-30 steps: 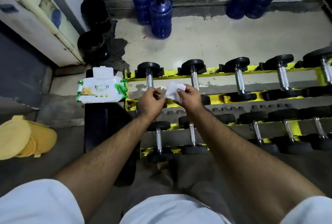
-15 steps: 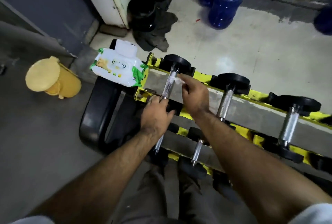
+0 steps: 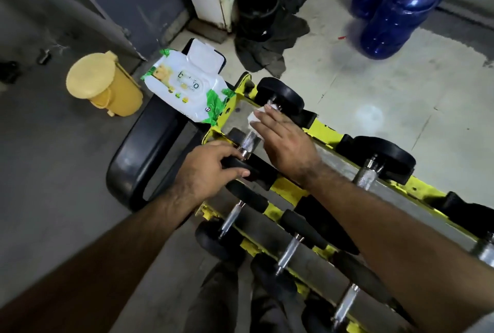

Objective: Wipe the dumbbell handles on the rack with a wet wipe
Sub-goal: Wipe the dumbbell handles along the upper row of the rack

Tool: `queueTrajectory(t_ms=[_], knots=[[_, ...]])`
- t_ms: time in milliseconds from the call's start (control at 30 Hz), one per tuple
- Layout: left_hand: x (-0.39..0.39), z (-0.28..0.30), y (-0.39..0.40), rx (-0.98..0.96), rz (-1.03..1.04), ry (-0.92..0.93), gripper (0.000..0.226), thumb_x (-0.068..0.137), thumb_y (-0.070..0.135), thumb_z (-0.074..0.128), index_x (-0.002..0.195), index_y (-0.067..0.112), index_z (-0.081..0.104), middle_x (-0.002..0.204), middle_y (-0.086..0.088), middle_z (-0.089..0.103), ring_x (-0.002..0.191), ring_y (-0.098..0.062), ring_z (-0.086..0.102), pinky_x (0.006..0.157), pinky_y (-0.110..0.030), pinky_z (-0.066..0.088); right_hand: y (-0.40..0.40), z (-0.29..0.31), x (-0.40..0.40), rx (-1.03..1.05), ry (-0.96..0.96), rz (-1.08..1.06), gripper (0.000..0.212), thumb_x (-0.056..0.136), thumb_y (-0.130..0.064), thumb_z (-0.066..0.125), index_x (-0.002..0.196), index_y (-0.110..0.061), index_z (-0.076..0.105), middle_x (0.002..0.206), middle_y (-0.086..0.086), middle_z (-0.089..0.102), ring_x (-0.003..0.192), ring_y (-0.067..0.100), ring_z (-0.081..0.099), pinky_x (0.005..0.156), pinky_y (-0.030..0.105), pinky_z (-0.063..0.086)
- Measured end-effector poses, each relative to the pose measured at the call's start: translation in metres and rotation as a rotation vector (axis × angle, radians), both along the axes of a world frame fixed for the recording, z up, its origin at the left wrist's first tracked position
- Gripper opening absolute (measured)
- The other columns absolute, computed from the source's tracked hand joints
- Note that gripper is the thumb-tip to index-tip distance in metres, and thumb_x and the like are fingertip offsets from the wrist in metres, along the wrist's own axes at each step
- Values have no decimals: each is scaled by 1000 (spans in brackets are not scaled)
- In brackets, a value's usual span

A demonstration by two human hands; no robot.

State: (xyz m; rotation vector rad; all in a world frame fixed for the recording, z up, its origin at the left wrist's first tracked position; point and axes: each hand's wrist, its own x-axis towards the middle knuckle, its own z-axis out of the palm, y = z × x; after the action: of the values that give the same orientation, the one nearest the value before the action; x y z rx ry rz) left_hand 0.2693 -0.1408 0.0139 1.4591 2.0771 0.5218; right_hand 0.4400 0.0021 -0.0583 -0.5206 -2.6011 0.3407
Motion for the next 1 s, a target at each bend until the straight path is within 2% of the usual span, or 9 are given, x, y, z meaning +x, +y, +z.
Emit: queueTrajectory(t_ms=[133, 200, 333, 500, 633, 733, 800, 900, 1000], knots=[[-2, 1, 1, 0, 23, -56, 34, 68, 41, 87, 97, 27, 76, 104, 13, 67, 97, -4, 61, 83, -19, 44, 11, 2, 3, -3, -15, -72, 47, 98, -12, 54, 144, -2, 49, 153, 16, 43, 145, 31, 35, 113, 49, 38], [-1, 3, 1, 7, 24, -67, 33, 68, 40, 88, 96, 27, 76, 102, 13, 67, 97, -2, 61, 84, -20, 45, -2, 3, 0, -46, -19, -80, 48, 97, -9, 55, 144, -1, 48, 152, 17, 44, 145, 32, 35, 117, 50, 34], [-4, 4, -1, 11, 36, -78, 34, 67, 43, 87, 95, 29, 75, 102, 15, 67, 97, 1, 60, 85, -17, 45, -3, -1, 10, -3, -59, 148, 52, 93, -5, 58, 144, -1, 48, 152, 17, 44, 145, 32, 35, 118, 48, 32], [-3, 1, -4, 53, 99, -94, 37, 64, 44, 89, 95, 31, 72, 101, 14, 66, 95, -4, 62, 83, -25, 48, 4, 7, 2, -41, -82, -37, 54, 94, -6, 52, 147, 0, 43, 153, 18, 42, 145, 33, 35, 115, 51, 36], [-2, 3, -7, 70, 109, -98, 39, 64, 44, 88, 96, 32, 71, 102, 16, 66, 99, -1, 60, 87, -22, 46, -7, 2, 10, -14, -136, 212, 56, 91, -3, 56, 146, -4, 47, 152, 15, 45, 145, 31, 36, 120, 47, 29], [-1, 1, -8, 79, 125, -110, 38, 64, 43, 89, 96, 31, 71, 102, 16, 66, 99, -2, 61, 88, -25, 48, 22, 9, 9, -15, -104, 39, 54, 91, -1, 53, 145, -2, 47, 151, 16, 46, 143, 31, 40, 111, 51, 41], [-2, 1, -7, 78, 130, -112, 38, 63, 43, 89, 95, 31, 71, 102, 16, 67, 99, -2, 61, 89, -28, 50, 7, 11, 3, -63, -95, -38, 52, 93, -4, 50, 145, -2, 46, 151, 17, 45, 144, 32, 37, 114, 52, 37], [-1, 2, -7, 78, 124, -96, 41, 62, 47, 89, 96, 31, 71, 101, 16, 67, 97, -3, 62, 89, -31, 51, -28, 3, 8, -72, -152, 228, 51, 96, -12, 47, 146, -6, 47, 152, 12, 45, 146, 29, 35, 123, 43, 21], [0, 0, -9, 88, 148, -104, 43, 61, 48, 89, 97, 31, 71, 101, 17, 67, 98, -2, 61, 89, -30, 51, 1, 2, 11, -13, -132, 201, 51, 94, -5, 52, 145, -7, 47, 151, 13, 47, 144, 28, 38, 119, 46, 30]])
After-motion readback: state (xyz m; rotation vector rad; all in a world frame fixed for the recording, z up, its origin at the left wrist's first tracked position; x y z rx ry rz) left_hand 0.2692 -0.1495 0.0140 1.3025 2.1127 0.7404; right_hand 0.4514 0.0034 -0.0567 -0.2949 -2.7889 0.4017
